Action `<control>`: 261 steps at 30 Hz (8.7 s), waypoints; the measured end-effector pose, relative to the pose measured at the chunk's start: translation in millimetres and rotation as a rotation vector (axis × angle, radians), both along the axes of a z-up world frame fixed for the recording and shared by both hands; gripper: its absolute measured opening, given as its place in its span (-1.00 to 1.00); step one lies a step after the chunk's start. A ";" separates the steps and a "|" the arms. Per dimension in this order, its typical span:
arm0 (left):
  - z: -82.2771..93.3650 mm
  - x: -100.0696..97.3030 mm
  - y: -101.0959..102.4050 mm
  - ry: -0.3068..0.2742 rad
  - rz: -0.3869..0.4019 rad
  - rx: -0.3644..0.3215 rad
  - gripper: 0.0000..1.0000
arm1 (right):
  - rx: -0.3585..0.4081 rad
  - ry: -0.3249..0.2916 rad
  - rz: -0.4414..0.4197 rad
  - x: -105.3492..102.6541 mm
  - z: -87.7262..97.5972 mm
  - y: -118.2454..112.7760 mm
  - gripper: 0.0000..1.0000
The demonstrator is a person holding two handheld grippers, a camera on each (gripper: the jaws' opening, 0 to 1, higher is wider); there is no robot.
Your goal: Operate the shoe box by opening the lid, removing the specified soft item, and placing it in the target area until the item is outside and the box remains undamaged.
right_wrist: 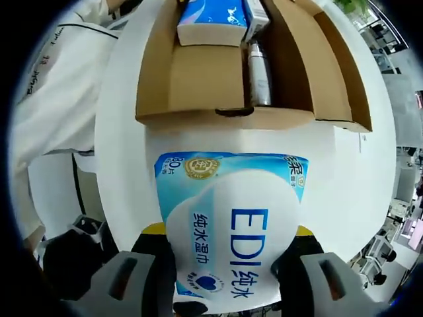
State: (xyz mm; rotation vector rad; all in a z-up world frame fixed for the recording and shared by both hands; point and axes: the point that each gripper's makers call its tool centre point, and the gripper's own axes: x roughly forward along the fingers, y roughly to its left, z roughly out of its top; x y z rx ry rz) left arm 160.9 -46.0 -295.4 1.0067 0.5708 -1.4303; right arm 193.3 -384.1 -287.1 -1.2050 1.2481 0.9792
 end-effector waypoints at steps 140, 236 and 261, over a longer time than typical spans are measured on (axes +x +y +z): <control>-0.9 0.5 -0.5 0.011 -0.001 -0.010 -0.92 | 0.925 -0.571 -0.315 42.6 96.1 41.8 -0.13; -2.5 0.9 -1.3 0.038 0.035 -0.015 -0.94 | 0.915 -0.692 -0.231 45.3 127.2 156.7 -0.44; -3.2 -0.6 -1.7 0.102 0.042 0.020 -0.98 | 0.640 -0.523 -0.073 54.7 99.4 180.9 -0.49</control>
